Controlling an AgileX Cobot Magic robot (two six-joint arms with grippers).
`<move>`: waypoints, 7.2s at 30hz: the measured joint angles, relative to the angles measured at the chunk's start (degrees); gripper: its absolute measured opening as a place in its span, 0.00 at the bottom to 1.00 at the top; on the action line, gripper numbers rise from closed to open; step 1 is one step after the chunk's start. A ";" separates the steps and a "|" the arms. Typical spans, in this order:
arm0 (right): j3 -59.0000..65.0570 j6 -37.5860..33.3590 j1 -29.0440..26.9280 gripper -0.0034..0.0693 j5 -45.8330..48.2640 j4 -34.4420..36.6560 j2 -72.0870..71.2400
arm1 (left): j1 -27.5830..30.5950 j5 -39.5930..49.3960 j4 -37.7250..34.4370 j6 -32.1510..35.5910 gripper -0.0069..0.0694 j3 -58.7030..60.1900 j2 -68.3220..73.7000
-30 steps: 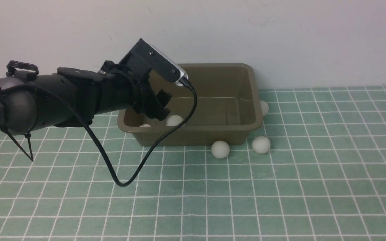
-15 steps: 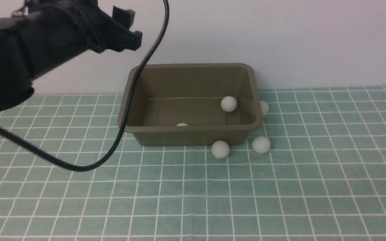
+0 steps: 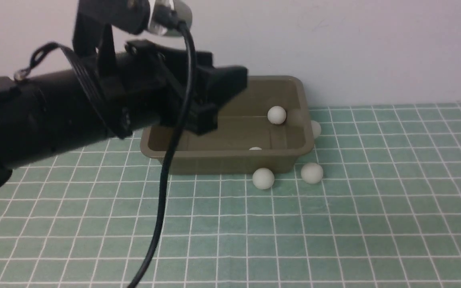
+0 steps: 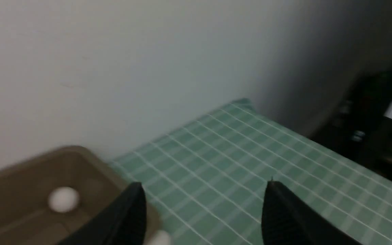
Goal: Put the table tennis balls in the box on the green coffee tablecloth.
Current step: 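Reach for and grasp a ping pong ball on the table, then release the ping pong ball into the bin and lift the gripper away, then reach for and grasp a ping pong ball on the table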
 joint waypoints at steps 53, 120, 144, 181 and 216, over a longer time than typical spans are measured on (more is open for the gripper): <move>-53.12 -53.81 0.00 0.59 28.26 33.11 93.78 | 0.00 3.76 117.45 -109.64 0.63 5.34 0.06; -62.78 -53.22 0.48 0.54 17.25 28.63 109.52 | 0.00 3.76 119.44 -109.60 0.63 5.34 0.06; -72.47 -66.87 8.91 0.59 16.96 47.46 118.99 | 0.00 3.86 119.44 -109.60 0.63 5.34 0.06; -72.61 -118.67 -5.92 0.80 15.85 67.27 128.21 | 0.00 3.81 119.44 -109.60 0.63 5.34 0.06; -72.66 -126.00 -4.66 0.70 16.98 81.45 135.00 | 0.00 3.20 119.44 -109.60 0.63 5.34 0.06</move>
